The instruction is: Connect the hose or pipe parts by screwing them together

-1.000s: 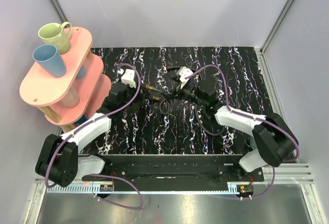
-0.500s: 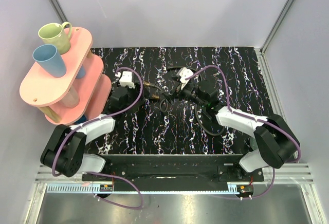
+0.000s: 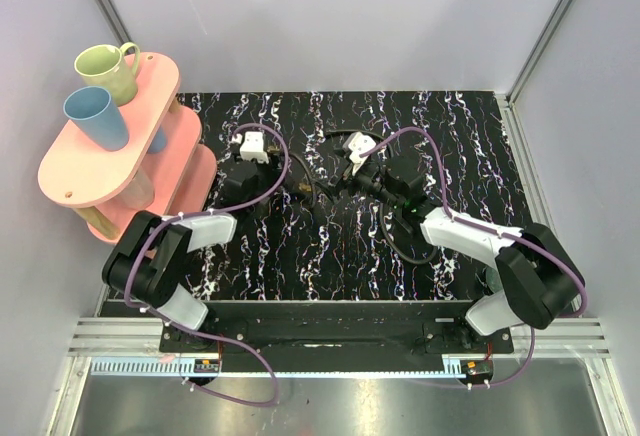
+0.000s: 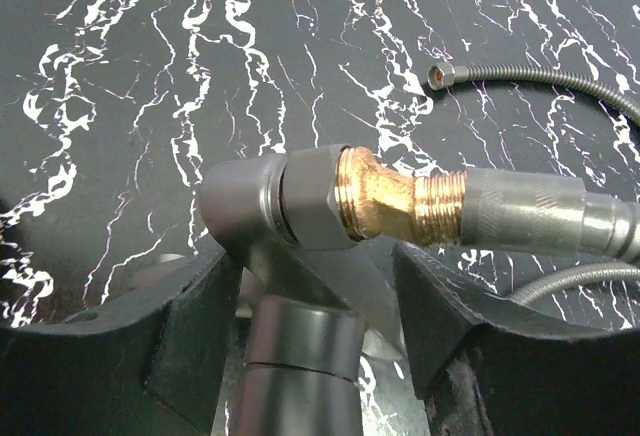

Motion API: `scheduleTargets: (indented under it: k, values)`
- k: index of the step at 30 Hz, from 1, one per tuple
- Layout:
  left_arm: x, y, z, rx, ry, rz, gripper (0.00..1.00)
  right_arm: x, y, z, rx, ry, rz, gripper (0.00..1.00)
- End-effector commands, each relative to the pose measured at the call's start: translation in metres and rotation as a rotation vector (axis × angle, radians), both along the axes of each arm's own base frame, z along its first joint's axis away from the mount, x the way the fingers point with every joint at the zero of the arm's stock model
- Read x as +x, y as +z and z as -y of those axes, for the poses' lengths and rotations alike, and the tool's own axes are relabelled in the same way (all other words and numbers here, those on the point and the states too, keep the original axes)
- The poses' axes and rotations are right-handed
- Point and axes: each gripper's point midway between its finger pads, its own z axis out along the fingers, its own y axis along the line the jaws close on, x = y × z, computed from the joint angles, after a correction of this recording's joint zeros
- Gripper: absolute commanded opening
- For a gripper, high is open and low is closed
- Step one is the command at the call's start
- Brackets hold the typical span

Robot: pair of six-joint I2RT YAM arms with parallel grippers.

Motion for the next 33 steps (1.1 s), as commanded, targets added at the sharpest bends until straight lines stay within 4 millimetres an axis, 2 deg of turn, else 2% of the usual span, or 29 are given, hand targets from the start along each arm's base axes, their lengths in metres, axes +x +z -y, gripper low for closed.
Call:
scheduleTargets:
  k: [1, 3, 6, 7, 8, 15, 21, 25, 29, 33]
  values:
    - [0.026, 0.023, 0.009, -0.050, 0.016, 0.056, 0.64, -0.006, 0.025, 0.001, 0.021, 0.011, 0.072, 1.00]
    - [0.028, 0.015, 0.008, -0.058, 0.021, 0.030, 0.62, -0.005, 0.024, 0.001, 0.020, 0.011, 0.069, 1.00]
    - [0.031, 0.005, 0.009, -0.063, 0.018, 0.001, 0.53, -0.005, 0.021, -0.001, 0.019, 0.017, 0.053, 1.00]
    - [0.034, 0.005, 0.006, -0.068, 0.025, -0.009, 0.48, -0.006, 0.018, -0.001, 0.019, 0.020, 0.042, 1.00]
    - [0.034, 0.003, 0.008, -0.071, 0.014, -0.018, 0.37, -0.007, 0.017, -0.002, 0.022, 0.025, 0.036, 1.00]
    - [0.029, -0.003, 0.014, -0.090, -0.038, -0.085, 0.00, 0.000, 0.003, -0.005, 0.024, 0.005, -0.031, 1.00]
    - [0.019, -0.011, 0.011, -0.047, -0.039, -0.199, 0.00, 0.001, 0.002, -0.008, 0.054, 0.004, -0.068, 1.00]
    - [0.012, -0.008, 0.014, -0.077, -0.042, -0.266, 0.00, 0.001, -0.005, -0.006, 0.048, -0.005, -0.095, 1.00]
    - [-0.007, -0.012, 0.023, -0.105, -0.083, -0.395, 0.00, 0.000, -0.014, -0.002, 0.011, -0.009, -0.106, 1.00]
    - [-0.028, -0.024, 0.025, -0.104, -0.109, -0.510, 0.00, -0.007, -0.016, 0.005, -0.049, 0.083, -0.055, 1.00]
